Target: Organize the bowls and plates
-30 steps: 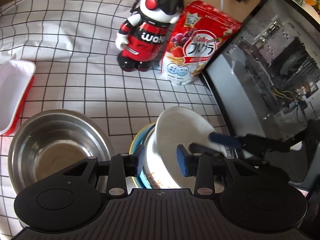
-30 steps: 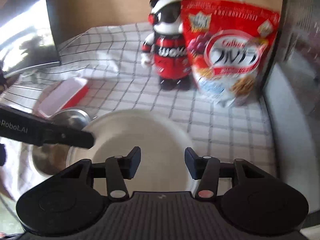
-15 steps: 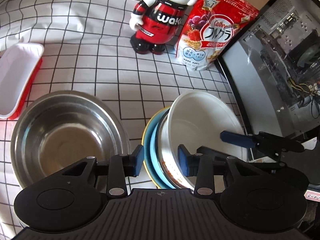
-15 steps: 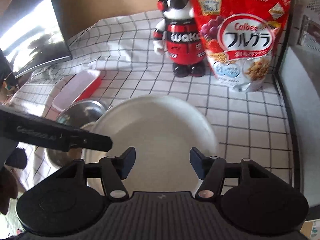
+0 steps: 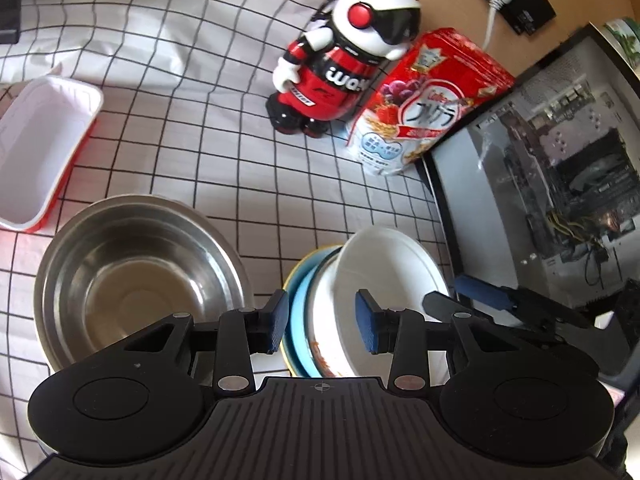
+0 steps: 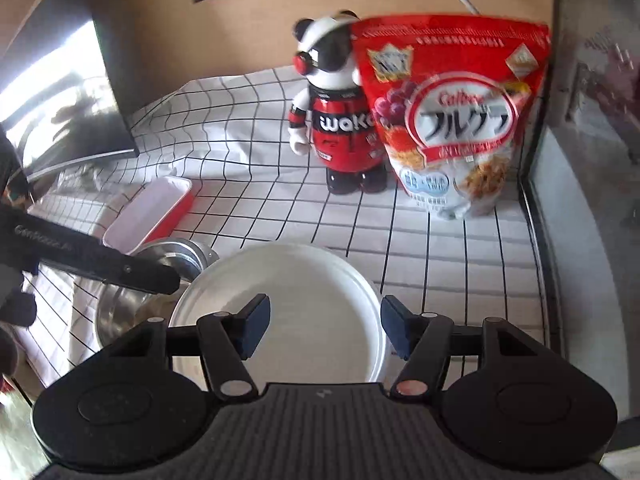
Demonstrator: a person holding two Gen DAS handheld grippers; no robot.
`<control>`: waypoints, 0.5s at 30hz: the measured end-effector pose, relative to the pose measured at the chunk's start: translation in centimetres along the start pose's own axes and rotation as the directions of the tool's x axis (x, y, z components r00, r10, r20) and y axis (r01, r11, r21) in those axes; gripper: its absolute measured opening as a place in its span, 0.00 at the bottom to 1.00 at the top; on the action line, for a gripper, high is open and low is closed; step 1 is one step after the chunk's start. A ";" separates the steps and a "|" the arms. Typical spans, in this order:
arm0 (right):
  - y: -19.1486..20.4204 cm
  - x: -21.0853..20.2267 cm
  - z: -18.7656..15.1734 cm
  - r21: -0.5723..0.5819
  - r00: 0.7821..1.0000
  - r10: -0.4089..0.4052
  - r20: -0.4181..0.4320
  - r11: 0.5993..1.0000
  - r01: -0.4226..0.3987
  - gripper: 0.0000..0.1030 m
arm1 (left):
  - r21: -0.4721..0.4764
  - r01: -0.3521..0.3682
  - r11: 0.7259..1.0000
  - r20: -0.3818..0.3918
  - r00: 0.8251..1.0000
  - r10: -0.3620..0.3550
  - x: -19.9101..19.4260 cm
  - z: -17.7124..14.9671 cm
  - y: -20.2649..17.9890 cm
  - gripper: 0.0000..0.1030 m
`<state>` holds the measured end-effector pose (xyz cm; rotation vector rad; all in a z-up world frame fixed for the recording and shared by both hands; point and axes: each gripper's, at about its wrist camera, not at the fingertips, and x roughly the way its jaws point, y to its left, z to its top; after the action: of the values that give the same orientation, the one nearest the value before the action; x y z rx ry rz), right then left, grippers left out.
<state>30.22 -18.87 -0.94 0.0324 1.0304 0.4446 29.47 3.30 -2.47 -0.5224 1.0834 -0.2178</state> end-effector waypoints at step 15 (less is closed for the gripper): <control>-0.2 0.3 -0.5 0.057 0.999 -0.030 0.017 0.998 0.029 0.58 | 0.113 -0.145 0.983 -0.140 0.977 0.160 5.8 1.0 -1.8 0.42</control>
<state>30.02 -19.04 -1.51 0.0714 1.0251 0.3871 33.18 -0.35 -5.76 -0.3327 1.2453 -0.1780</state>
